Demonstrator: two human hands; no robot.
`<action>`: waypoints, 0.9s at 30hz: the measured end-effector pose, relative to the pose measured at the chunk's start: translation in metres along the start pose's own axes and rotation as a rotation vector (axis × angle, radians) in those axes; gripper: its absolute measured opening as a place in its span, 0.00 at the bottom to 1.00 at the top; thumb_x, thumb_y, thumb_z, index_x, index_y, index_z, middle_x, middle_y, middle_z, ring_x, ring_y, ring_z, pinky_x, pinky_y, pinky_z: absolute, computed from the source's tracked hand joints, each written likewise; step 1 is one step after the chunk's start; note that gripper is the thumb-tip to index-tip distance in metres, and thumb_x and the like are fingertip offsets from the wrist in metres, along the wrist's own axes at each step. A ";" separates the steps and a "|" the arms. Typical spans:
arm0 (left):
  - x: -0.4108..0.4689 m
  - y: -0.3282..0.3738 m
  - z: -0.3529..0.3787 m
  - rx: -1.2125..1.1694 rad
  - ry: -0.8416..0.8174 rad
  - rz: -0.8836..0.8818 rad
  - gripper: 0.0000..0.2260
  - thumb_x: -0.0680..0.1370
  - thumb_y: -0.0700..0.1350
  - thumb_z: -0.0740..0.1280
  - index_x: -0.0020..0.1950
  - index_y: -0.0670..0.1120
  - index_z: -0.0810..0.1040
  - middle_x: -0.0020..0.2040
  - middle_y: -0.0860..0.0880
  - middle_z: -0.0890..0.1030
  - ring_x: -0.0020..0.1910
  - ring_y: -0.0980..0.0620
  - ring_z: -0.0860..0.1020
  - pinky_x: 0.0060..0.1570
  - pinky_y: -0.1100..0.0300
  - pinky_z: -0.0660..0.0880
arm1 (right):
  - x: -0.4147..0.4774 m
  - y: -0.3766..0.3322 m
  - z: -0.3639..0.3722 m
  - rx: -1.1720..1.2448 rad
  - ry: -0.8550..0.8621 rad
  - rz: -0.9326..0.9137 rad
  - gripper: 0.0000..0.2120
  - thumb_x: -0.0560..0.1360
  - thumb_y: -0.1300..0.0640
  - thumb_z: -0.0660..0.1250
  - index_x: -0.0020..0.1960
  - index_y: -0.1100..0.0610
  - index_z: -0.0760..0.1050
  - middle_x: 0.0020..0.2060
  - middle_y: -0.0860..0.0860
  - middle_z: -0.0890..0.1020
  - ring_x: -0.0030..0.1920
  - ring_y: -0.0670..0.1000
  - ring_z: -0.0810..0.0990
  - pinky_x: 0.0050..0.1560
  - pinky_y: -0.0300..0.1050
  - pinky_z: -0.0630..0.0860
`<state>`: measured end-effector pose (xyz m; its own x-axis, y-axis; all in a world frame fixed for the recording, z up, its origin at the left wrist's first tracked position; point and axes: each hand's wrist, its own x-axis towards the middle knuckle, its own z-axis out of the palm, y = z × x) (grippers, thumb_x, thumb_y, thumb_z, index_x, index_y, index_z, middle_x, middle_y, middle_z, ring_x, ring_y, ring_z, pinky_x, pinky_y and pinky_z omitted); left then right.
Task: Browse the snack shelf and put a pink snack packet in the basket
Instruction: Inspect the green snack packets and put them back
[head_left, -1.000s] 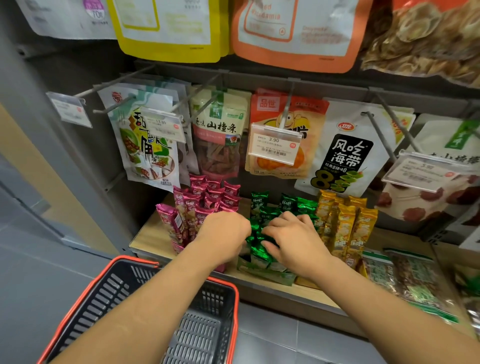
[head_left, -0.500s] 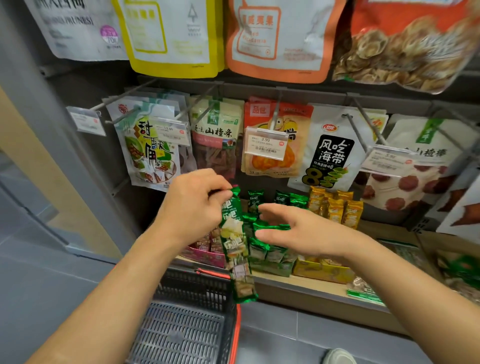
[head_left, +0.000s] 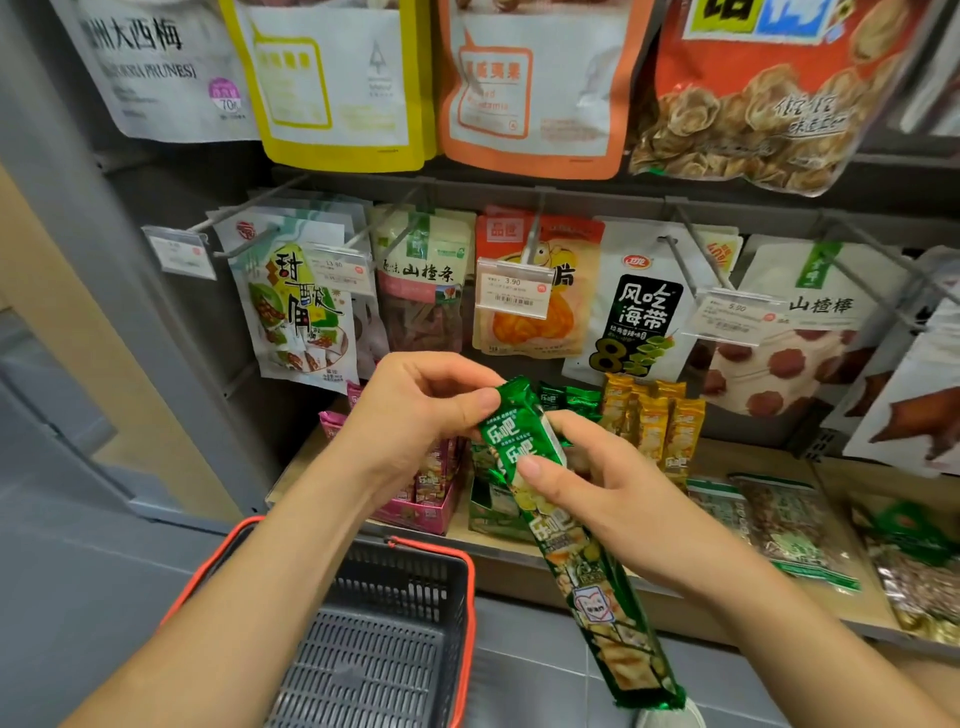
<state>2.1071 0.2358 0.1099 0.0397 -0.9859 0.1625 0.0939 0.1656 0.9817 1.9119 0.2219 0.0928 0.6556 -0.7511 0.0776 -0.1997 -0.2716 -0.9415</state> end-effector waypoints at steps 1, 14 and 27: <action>0.000 0.000 0.000 0.002 0.004 0.002 0.05 0.65 0.40 0.71 0.37 0.48 0.86 0.33 0.49 0.83 0.33 0.55 0.80 0.33 0.64 0.76 | 0.000 0.001 -0.001 0.009 -0.002 0.001 0.15 0.75 0.44 0.64 0.60 0.44 0.74 0.51 0.46 0.82 0.51 0.48 0.81 0.50 0.45 0.80; 0.004 -0.006 0.007 0.162 -0.143 0.044 0.12 0.70 0.42 0.74 0.53 0.51 0.85 0.49 0.47 0.83 0.50 0.50 0.79 0.50 0.60 0.77 | -0.010 0.011 -0.012 -0.294 0.140 -0.017 0.10 0.77 0.40 0.60 0.58 0.38 0.71 0.42 0.43 0.82 0.39 0.46 0.80 0.41 0.55 0.79; 0.000 0.014 0.001 0.478 -0.224 0.052 0.08 0.63 0.50 0.77 0.40 0.55 0.87 0.39 0.49 0.85 0.39 0.51 0.82 0.39 0.60 0.76 | -0.011 -0.001 -0.024 -0.180 -0.093 -0.008 0.13 0.77 0.44 0.63 0.54 0.50 0.80 0.38 0.41 0.80 0.35 0.41 0.76 0.36 0.37 0.71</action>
<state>2.1079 0.2380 0.1240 -0.1859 -0.9664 0.1777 -0.3688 0.2362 0.8990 1.8876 0.2156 0.1011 0.7207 -0.6917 0.0466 -0.3157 -0.3873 -0.8662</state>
